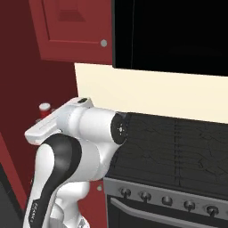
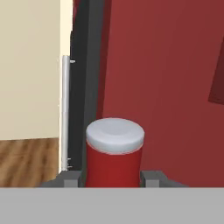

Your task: Take 2 condiments from the cabinet and move them on the counter near the stove.Make sure the condiments are lined up with each other, next to each other.

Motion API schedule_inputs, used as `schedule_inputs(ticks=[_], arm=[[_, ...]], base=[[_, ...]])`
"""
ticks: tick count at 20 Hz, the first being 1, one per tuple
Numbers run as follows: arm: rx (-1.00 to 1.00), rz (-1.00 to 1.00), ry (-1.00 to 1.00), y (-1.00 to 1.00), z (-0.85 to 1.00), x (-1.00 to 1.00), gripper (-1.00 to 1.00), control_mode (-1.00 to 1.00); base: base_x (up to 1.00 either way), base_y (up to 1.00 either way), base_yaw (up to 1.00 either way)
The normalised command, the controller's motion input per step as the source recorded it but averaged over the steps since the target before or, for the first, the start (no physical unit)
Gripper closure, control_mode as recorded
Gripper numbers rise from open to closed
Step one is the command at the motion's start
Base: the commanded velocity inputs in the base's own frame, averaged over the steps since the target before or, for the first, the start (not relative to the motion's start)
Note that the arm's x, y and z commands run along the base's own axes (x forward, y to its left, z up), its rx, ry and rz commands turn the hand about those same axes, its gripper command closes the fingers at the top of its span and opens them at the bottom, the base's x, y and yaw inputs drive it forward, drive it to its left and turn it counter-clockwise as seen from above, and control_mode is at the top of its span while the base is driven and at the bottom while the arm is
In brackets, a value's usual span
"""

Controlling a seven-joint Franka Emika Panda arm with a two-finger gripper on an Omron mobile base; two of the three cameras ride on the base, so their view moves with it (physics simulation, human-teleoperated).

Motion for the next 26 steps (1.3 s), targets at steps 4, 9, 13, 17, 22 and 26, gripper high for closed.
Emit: schedule_inputs(ticks=[4,9,13,17,22,26], arm=[[0.00,0.13,0.00,-0.35,-0.46,0.16,1.00,-1.00],[-0.02,0.01,0.00,-0.21,-0.61,0.04,1.00,-1.00],[-0.05,0.00,0.00,-0.16,-0.58,0.19,1.00,-1.00],[0.00,0.00,0.00,-0.16,-0.40,0.27,1.00,-1.00],[0.00,0.00,0.00,-0.19,-0.38,0.41,1.00,-1.00],[0.00,0.00,0.00,-0.15,-0.38,0.46,1.00,-1.00]], base=[[0.00,0.00,0.00],[0.00,0.00,0.00],[0.00,0.00,0.00],[0.00,0.00,0.00],[0.00,0.00,0.00],[0.00,0.00,0.00]])
